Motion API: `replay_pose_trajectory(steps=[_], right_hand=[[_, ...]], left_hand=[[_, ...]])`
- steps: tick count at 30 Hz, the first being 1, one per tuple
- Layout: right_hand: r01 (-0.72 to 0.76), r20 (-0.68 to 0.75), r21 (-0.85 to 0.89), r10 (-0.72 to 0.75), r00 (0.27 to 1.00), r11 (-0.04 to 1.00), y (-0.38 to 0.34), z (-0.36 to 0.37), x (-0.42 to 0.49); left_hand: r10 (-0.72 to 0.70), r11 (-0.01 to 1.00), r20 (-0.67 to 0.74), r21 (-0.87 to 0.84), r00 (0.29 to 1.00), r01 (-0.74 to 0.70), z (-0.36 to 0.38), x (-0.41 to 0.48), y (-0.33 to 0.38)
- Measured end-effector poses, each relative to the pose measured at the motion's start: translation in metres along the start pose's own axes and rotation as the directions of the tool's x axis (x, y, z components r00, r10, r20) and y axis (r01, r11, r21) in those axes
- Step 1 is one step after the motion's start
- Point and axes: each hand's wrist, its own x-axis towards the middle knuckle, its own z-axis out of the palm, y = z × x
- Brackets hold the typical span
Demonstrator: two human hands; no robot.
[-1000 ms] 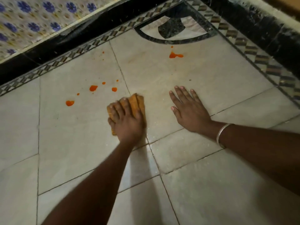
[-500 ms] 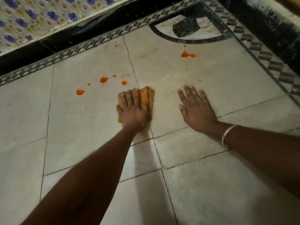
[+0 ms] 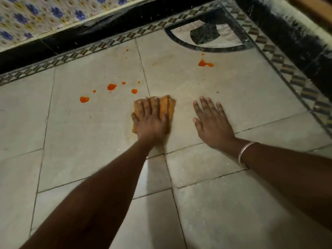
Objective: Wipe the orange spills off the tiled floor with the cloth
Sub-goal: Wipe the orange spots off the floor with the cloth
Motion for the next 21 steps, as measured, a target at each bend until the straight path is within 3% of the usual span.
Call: replay_pose_trajectory(steps=[3,5,9,13,17,21], right_hand=[[-0.004,0.000,0.009,0.004,1.000,1.000,0.000,0.000,0.000],[-0.009,0.001,0.007,0.009,1.000,1.000,-0.001,0.001,0.000],[-0.008,0.012,-0.012,0.008,1.000,1.000,-0.002,0.000,0.000],[0.001,0.030,-0.022,0.000,1.000,1.000,0.000,0.000,0.001],[-0.001,0.033,0.008,0.001,0.999,1.000,-0.001,-0.002,0.000],[-0.008,0.028,0.016,0.007,1.000,1.000,-0.002,-0.002,0.000]], left_hand=[[-0.156,0.987,-0.045,-0.053,0.987,0.153,0.000,-0.024,-0.028],[-0.187,0.981,-0.061,-0.063,0.980,0.183,0.009,-0.066,-0.024],[-0.005,1.000,-0.021,-0.006,1.000,0.005,0.032,-0.128,0.024],[0.119,0.993,-0.030,-0.014,0.992,-0.120,0.026,-0.062,0.046],[-0.047,0.999,-0.018,0.001,0.999,0.048,0.003,-0.004,0.005],[-0.223,0.974,-0.120,-0.057,0.967,0.218,0.010,-0.046,-0.025]])
